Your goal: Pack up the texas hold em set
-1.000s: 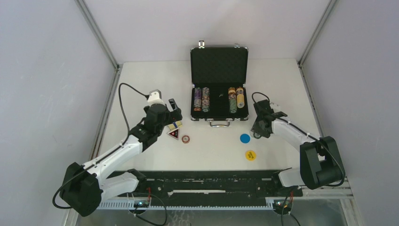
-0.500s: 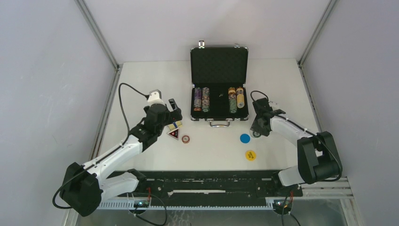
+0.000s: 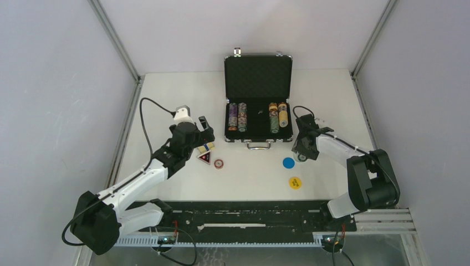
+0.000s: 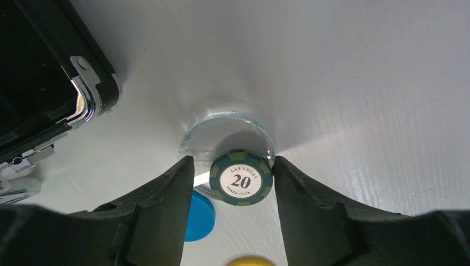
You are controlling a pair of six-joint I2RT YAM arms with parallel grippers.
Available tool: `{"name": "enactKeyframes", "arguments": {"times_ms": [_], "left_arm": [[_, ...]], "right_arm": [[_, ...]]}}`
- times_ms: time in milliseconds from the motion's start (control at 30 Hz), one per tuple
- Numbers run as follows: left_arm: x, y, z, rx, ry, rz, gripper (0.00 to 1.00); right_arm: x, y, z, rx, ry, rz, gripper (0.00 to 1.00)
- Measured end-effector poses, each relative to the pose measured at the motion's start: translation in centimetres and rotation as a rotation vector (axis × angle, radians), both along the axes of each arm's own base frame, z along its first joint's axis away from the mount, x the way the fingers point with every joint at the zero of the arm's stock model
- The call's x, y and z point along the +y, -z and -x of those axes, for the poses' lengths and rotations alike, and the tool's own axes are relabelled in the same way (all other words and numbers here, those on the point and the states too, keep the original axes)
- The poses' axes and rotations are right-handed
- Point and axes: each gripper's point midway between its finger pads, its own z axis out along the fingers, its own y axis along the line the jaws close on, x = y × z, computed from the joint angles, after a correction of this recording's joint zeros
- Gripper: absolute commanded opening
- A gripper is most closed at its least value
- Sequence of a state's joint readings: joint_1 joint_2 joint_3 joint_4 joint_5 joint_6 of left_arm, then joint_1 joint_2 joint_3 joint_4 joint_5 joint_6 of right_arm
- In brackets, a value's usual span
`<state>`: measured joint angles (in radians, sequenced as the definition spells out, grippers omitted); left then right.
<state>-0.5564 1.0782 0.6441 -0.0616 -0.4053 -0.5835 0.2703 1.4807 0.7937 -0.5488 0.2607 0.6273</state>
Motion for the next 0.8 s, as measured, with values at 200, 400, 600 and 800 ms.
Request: {"name": "enactKeyframes", "arguments": {"times_ms": [200,400,600,800], "left_arm": [[0.0,0.0,0.0,0.001,0.002,0.001,1.00],[-0.1,0.0,0.0,0.002,0.008,0.004,1.00],[-0.3,0.0,0.1,0.005,0.017,0.008,1.00],[-0.4,0.1,0.1,0.006,0.022,0.010,1.00]], "right_arm": [[0.1,0.0,0.0,-0.002,-0.006,0.003,0.68],[-0.1,-0.2,0.3,-0.003,-0.003,0.010,0.68],[-0.2,-0.1,0.7,0.002,-0.003,0.014,0.64],[-0.2,0.0,1.2,0.000,-0.003,0.012,0.63]]}}
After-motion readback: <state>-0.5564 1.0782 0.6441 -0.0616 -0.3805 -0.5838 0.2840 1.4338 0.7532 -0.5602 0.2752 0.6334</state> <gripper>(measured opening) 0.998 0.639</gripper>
